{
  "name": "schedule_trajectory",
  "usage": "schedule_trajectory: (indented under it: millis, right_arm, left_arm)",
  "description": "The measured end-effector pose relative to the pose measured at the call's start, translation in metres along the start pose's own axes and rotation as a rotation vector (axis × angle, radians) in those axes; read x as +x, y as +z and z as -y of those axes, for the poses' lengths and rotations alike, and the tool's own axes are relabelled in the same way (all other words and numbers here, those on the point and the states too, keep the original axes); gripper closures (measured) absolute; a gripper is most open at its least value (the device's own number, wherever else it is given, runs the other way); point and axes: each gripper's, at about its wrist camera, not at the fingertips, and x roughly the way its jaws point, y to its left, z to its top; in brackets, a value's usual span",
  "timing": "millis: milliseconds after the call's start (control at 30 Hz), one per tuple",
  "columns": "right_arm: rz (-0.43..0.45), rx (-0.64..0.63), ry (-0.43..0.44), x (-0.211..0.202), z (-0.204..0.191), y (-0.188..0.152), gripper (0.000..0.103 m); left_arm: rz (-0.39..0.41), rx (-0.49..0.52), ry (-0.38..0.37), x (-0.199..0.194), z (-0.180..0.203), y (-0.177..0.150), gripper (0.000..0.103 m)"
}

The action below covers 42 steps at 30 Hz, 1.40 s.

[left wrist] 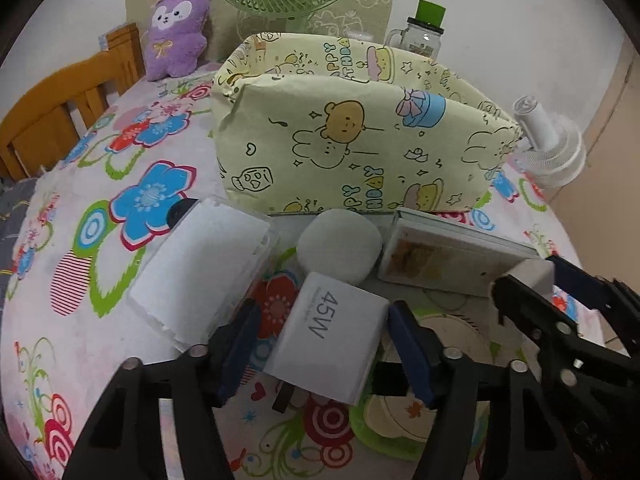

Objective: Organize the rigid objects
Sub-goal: 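Close the right gripper on the white wall charger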

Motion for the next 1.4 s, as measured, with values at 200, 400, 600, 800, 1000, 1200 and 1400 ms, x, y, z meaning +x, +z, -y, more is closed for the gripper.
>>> schedule_trajectory:
  millis: [200,400,600,800,1000,1200,1400]
  right_arm:
    - [-0.007,-0.019,-0.019,0.003,-0.009,0.002,0.038]
    - [0.0,-0.023,-0.034,-0.003,-0.011,0.0,0.038]
    - [0.023,-0.017,-0.037,-0.015,-0.01,0.0,0.038]
    - [0.048,-0.016,-0.044,-0.028,-0.01,0.003,0.038]
    - [0.067,-0.014,-0.045,-0.037,-0.009,0.004,0.038]
    - [0.082,-0.024,-0.036,-0.043,-0.012,0.006,0.038]
    - [0.071,-0.017,-0.031,-0.039,-0.009,0.006,0.038]
  left_arm:
    - [0.008,-0.013,-0.02,-0.006,-0.003,-0.004,0.052]
    - [0.023,0.0,0.0,-0.013,-0.002,-0.005,0.053]
    - [0.061,0.018,0.023,-0.027,0.005,-0.004,0.054]
    - [0.088,0.028,0.033,-0.04,0.009,-0.002,0.055]
    - [0.117,0.041,0.053,-0.05,0.014,0.0,0.056]
    - [0.153,0.07,0.068,-0.06,0.025,0.003,0.087]
    - [0.097,0.066,0.059,-0.046,0.021,0.0,0.08]
